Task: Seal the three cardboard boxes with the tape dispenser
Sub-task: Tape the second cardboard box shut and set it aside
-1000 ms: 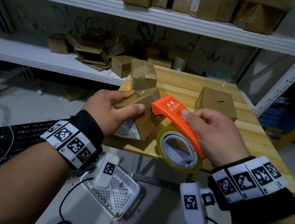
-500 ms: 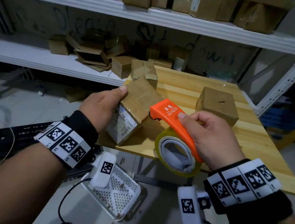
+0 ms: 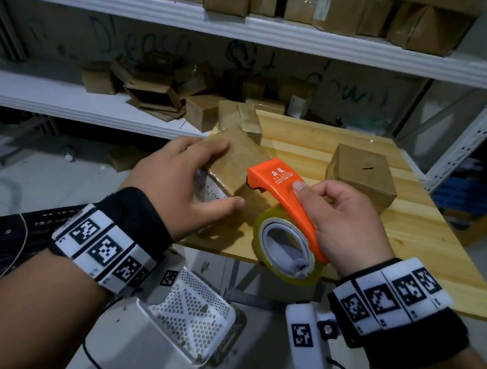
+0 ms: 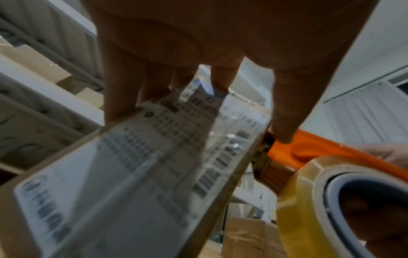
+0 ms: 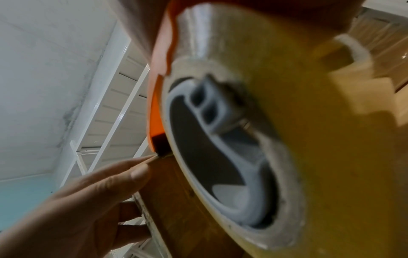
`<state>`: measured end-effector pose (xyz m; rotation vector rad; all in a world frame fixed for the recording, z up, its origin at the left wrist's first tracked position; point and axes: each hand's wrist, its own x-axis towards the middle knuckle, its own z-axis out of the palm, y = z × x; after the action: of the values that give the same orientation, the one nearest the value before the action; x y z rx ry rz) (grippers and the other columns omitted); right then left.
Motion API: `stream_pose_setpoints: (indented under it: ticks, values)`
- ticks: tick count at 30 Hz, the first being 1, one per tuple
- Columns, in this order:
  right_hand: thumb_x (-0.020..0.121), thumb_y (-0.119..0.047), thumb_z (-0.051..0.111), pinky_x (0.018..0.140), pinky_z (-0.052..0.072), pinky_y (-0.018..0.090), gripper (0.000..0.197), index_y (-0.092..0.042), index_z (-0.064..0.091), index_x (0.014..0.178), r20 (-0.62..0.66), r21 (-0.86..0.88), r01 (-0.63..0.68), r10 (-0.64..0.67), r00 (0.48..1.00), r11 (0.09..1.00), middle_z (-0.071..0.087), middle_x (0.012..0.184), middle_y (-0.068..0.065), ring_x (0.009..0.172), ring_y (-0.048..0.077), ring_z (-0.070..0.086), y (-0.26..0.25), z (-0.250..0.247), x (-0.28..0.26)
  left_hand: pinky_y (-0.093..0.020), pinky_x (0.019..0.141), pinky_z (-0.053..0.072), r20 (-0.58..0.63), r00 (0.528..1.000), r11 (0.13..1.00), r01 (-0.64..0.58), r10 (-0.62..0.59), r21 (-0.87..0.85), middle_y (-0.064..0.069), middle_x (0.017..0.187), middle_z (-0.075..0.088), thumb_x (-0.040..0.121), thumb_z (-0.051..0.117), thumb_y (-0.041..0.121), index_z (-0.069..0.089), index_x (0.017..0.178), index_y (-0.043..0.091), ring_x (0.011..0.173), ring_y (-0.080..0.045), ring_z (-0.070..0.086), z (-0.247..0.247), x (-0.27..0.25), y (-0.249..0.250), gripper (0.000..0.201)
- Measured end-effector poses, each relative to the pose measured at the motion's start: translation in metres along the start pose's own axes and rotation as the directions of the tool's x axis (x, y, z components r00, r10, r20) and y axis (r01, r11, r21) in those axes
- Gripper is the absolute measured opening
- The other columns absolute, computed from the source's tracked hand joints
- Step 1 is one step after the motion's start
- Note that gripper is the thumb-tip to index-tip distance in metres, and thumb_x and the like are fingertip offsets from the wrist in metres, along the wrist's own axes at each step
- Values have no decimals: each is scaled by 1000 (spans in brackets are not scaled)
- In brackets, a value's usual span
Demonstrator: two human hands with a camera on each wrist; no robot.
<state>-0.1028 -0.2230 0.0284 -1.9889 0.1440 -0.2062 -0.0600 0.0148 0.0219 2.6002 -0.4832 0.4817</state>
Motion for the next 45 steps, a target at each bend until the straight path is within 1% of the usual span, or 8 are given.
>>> stream_pose_setpoints:
  ticks: [15, 18, 25, 29, 34, 39, 42, 45]
  values:
    - [92, -49, 70, 52, 54, 28, 33, -18, 69, 82, 36, -24, 1, 0, 999, 1000, 77, 67, 0, 54, 15, 72, 5, -8, 1, -19, 92, 48, -159, 964, 927, 149, -214, -345, 16, 120, 68, 61, 67, 80, 66, 132, 35, 110, -1, 60, 11, 6, -21, 84]
    - [91, -48, 71, 60, 59, 37, 34, -15, 70, 83, 31, -24, -22, 23, 999, 999, 78, 72, 6, 60, 25, 76, 9, -10, -1, -28, 100, 50, -166, 943, 878, 190, -288, -440, 12, 124, 68, 65, 76, 72, 67, 130, 31, 114, -2, 60, 6, 9, -26, 77]
    - [92, -48, 70, 54, 58, 29, 35, -14, 69, 84, 54, -46, -36, 38, 998, 998, 78, 71, 4, 59, 23, 75, 8, -9, -1, -30, 97, 53, -159, 928, 817, 203, -336, -539, 10, 120, 70, 68, 82, 60, 70, 128, 26, 109, -1, 63, 7, 10, -23, 70]
    - [91, -52, 70, 64, 63, 41, 36, -18, 68, 80, 50, -80, -28, 32, 998, 996, 78, 71, 4, 59, 21, 75, 8, -4, 1, -43, 85, 61, -118, 909, 710, 226, -399, -667, 10, 110, 74, 63, 77, 64, 73, 122, 27, 101, -7, 70, 13, 9, -23, 71]
    - [89, -59, 69, 69, 64, 46, 41, -19, 68, 80, 31, -132, -23, 28, 999, 991, 76, 71, 3, 62, 22, 75, 6, 3, 4, -50, 68, 63, 54, 852, 427, 314, -520, -848, -3, 100, 78, 61, 85, 51, 77, 112, 23, 87, -25, 76, 21, 9, -20, 59]
    - [91, -59, 68, 68, 63, 43, 41, -19, 69, 82, 36, -196, -13, 20, 999, 981, 76, 71, 2, 62, 19, 74, 6, 2, 5, -51, 68, 62, 140, 792, 315, 390, -594, -866, -3, 80, 77, 82, 78, 40, 80, 82, 28, 79, -33, 75, 22, 7, -18, 12]
    - [92, -57, 68, 63, 58, 37, 39, -20, 68, 83, 56, -243, -21, 35, 998, 970, 75, 72, 2, 61, 19, 73, 10, 0, 2, -42, 63, 59, 254, 707, 168, 468, -660, -867, 1, 58, 70, 84, 75, 43, 74, 76, 21, 61, -28, 70, 21, 8, -21, 23]
    - [92, -58, 67, 58, 53, 30, 40, -19, 68, 83, 57, -261, -28, 44, 997, 965, 74, 70, 0, 58, 14, 71, 10, -1, 2, -36, 56, 53, 291, 686, 133, 494, -667, -860, 4, 53, 67, 85, 72, 44, 68, 83, 21, 48, -21, 67, 21, 10, -21, 24]
